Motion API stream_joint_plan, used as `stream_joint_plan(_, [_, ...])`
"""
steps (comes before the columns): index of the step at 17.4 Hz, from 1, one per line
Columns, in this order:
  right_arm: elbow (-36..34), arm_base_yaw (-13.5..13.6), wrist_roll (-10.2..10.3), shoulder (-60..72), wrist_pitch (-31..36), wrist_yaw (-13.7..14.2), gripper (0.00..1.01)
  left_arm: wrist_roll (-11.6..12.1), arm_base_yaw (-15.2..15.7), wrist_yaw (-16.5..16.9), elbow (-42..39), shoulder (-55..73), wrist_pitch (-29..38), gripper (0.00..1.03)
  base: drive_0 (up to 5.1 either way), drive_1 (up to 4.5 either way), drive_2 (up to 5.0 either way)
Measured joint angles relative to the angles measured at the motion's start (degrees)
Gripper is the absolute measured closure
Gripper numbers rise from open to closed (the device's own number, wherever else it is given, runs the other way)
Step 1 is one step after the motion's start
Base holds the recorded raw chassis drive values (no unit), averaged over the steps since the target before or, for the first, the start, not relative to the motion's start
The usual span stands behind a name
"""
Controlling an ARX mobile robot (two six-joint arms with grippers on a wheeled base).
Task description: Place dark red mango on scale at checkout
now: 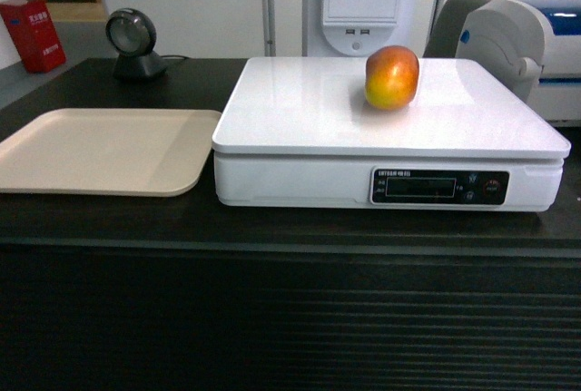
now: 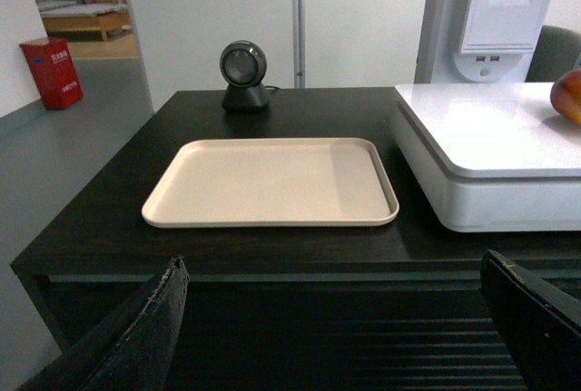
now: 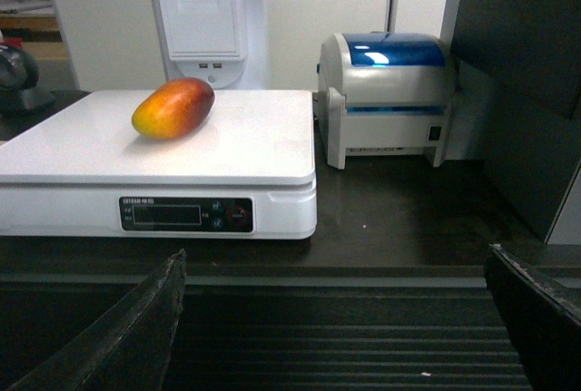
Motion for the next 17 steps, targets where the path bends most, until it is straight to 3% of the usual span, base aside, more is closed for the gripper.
stream_joint_plan(17, [0.0,0.0,0.0,0.0,-0.1,0.0,0.03,0.0,0.0,0.0,0.0,0.0,-0.2,0.05,0.0,0.00,0.0])
